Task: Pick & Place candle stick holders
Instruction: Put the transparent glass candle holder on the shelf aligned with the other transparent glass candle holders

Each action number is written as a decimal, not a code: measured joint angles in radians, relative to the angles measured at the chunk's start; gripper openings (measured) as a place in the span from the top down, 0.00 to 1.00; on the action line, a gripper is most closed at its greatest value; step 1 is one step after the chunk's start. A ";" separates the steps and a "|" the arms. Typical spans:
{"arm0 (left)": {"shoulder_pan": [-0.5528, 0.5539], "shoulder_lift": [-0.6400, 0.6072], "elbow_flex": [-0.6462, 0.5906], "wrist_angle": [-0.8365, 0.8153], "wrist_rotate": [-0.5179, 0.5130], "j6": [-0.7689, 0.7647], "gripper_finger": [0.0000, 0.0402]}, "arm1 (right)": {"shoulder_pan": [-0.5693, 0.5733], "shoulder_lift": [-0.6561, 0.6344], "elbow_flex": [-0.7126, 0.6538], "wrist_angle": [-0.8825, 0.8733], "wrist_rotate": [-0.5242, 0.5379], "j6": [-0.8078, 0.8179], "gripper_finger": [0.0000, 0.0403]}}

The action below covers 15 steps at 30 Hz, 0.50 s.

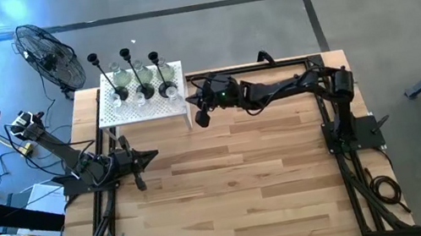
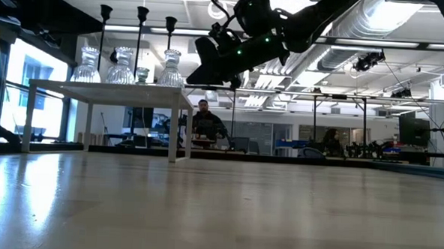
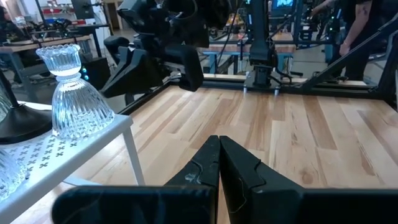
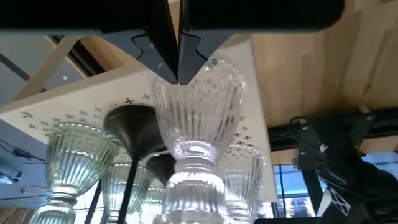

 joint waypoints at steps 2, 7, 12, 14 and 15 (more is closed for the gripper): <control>0.000 0.000 0.000 0.000 0.000 0.000 0.99 | 0.000 0.000 0.000 0.000 -0.001 0.000 1.00; 0.000 0.000 0.000 0.000 -0.001 0.000 0.99 | 0.000 0.000 0.000 0.011 -0.024 0.000 1.00; 0.000 0.000 0.000 0.000 -0.001 0.000 0.99 | 0.000 0.002 0.000 0.012 -0.036 0.003 1.00; 0.000 0.000 0.000 0.000 -0.001 0.000 0.99 | 0.000 0.003 0.000 0.011 -0.036 0.003 1.00; 0.000 0.000 0.000 0.001 -0.001 0.000 0.99 | 0.000 0.003 0.000 0.011 -0.038 0.003 1.00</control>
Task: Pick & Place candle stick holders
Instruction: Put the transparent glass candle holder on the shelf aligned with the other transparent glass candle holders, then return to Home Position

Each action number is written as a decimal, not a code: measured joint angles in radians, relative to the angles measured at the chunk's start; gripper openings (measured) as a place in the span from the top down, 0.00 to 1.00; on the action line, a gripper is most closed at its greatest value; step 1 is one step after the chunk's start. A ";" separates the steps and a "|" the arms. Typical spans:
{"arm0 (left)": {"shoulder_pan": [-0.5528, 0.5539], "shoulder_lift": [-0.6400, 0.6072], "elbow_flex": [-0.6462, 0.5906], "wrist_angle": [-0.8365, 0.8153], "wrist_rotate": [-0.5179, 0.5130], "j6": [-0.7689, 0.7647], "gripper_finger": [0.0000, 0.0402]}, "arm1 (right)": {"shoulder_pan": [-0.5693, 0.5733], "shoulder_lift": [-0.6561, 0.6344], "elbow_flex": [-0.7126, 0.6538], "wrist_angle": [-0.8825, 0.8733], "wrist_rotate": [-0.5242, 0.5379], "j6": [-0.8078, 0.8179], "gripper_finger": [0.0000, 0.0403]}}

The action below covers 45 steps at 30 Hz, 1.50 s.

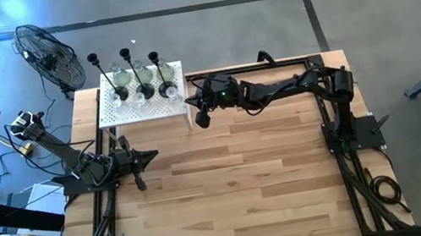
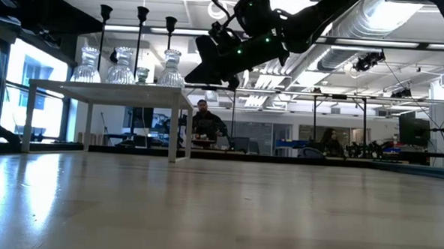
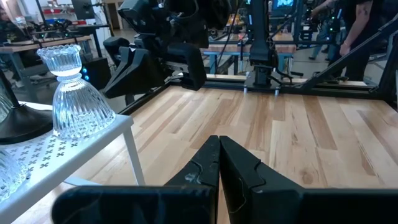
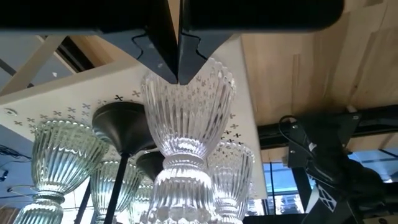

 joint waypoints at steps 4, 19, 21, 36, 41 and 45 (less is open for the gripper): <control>0.000 0.000 0.000 0.000 0.000 0.000 0.99 | 0.000 0.010 0.000 0.005 -0.003 0.000 1.00; 0.000 0.000 0.000 0.000 0.000 0.000 0.99 | 0.000 0.026 0.041 -0.002 -0.045 0.004 1.00; 0.000 0.000 0.000 0.000 0.000 0.000 0.99 | 0.000 0.026 0.041 -0.002 -0.048 0.017 1.00; 0.000 0.000 0.000 0.000 0.000 0.004 0.99 | 0.004 0.017 0.040 -0.013 -0.069 -0.017 1.00; 0.000 0.000 0.000 -0.008 0.018 0.004 0.99 | 0.054 -0.063 0.024 -0.078 -0.018 -0.121 1.00; 0.000 0.000 0.000 -0.016 0.039 0.004 1.00 | 0.096 -0.134 -0.105 -0.033 -0.003 -0.165 1.00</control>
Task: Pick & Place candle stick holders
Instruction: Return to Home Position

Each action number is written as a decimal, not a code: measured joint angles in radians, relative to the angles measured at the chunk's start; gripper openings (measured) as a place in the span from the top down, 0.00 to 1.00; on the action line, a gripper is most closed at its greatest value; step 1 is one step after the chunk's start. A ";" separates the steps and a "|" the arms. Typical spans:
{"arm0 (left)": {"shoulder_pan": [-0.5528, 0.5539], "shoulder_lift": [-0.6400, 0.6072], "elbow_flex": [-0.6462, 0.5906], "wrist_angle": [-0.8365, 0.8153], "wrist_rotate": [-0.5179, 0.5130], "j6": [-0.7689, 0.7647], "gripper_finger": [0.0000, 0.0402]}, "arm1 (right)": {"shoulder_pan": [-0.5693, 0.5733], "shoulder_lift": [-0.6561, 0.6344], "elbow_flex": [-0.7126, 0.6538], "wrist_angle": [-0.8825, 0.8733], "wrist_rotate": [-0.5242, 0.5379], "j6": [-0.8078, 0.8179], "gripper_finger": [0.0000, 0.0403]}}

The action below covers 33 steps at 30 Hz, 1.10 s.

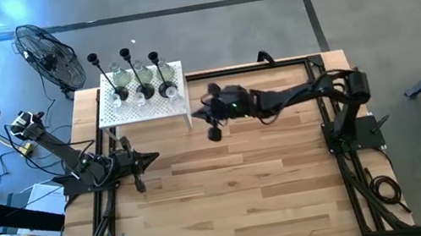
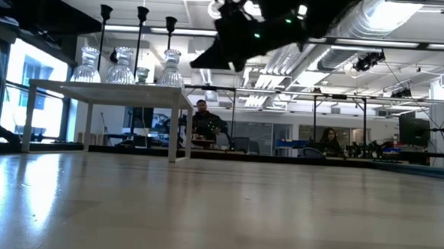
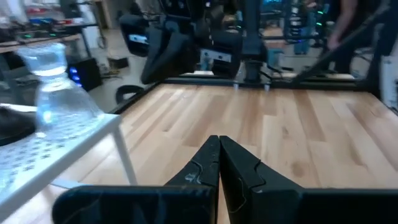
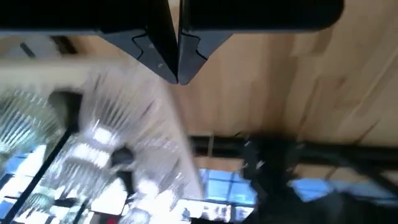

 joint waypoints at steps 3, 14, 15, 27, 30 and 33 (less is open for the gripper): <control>0.006 -0.003 0.000 -0.012 0.064 -0.003 1.00 | 0.006 -0.081 -0.143 0.095 -0.032 0.003 1.00; 0.447 -0.022 0.000 -0.012 0.572 0.023 1.00 | 0.002 -0.585 -0.643 0.210 -0.092 0.033 1.00; 0.500 -0.023 0.000 -0.009 0.604 0.022 1.00 | -0.001 -0.641 -0.679 0.202 -0.101 0.036 1.00; 0.733 -0.194 0.001 -0.133 0.779 0.067 1.00 | -0.047 -1.192 -0.943 0.026 -0.135 0.094 1.00; 0.733 -0.268 0.000 -0.197 0.779 0.067 1.00 | -0.053 -1.265 -0.952 -0.062 -0.127 0.101 1.00; 0.733 -0.346 0.000 -0.235 0.761 0.091 1.00 | -0.055 -1.326 -0.952 -0.143 -0.127 0.098 1.00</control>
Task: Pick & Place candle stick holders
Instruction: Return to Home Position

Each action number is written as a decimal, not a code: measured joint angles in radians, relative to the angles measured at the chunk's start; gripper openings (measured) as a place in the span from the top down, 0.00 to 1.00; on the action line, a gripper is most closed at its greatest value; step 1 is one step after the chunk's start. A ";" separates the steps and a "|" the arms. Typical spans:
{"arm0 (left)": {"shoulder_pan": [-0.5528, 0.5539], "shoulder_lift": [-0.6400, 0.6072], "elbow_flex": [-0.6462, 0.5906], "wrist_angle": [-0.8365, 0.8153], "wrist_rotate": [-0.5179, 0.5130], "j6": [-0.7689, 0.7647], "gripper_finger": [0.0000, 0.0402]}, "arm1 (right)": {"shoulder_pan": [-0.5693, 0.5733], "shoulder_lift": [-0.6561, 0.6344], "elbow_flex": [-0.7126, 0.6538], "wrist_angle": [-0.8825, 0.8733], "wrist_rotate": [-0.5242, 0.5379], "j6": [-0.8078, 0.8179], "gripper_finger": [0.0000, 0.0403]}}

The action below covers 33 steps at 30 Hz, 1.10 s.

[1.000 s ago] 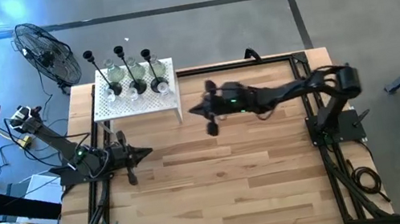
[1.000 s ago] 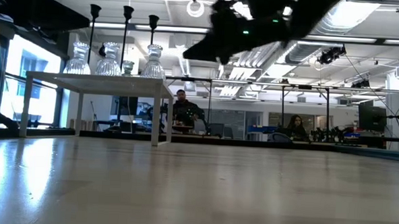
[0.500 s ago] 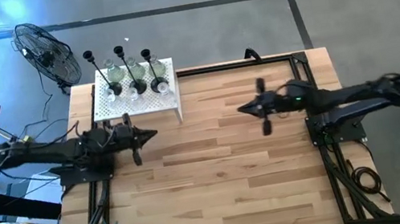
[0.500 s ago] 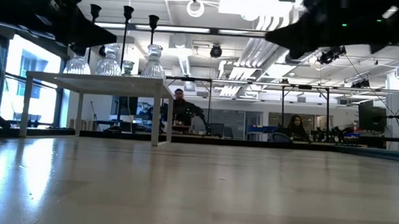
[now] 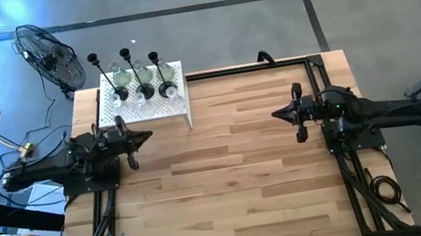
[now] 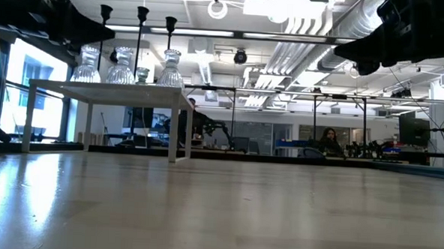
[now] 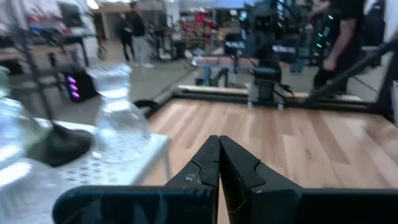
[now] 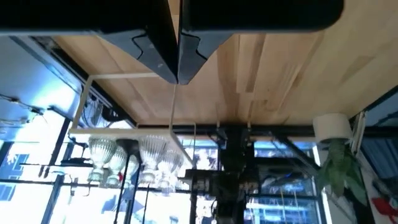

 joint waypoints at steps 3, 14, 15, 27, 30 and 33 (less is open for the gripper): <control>0.000 -0.068 0.000 -0.037 -0.046 0.034 1.00 | -0.018 -0.067 0.000 -0.079 -0.009 -0.019 1.00; 0.000 -0.124 -0.070 -0.013 -0.071 0.032 1.00 | -0.127 -0.191 0.001 -0.131 -0.101 -0.030 1.00; 0.000 -0.123 -0.087 0.013 -0.069 0.032 1.00 | -0.132 -0.191 0.001 -0.132 -0.101 -0.030 1.00; 0.093 -0.122 -0.188 0.174 -0.150 0.022 1.00 | -0.184 -0.191 0.001 -0.122 -0.145 -0.023 1.00; 0.179 -0.123 -0.189 0.166 -0.093 0.013 1.00 | -0.200 -0.191 0.001 -0.123 -0.146 -0.023 1.00; 0.278 -0.123 -0.190 0.144 0.009 -0.004 1.00 | -0.212 -0.191 0.001 -0.123 -0.150 -0.011 1.00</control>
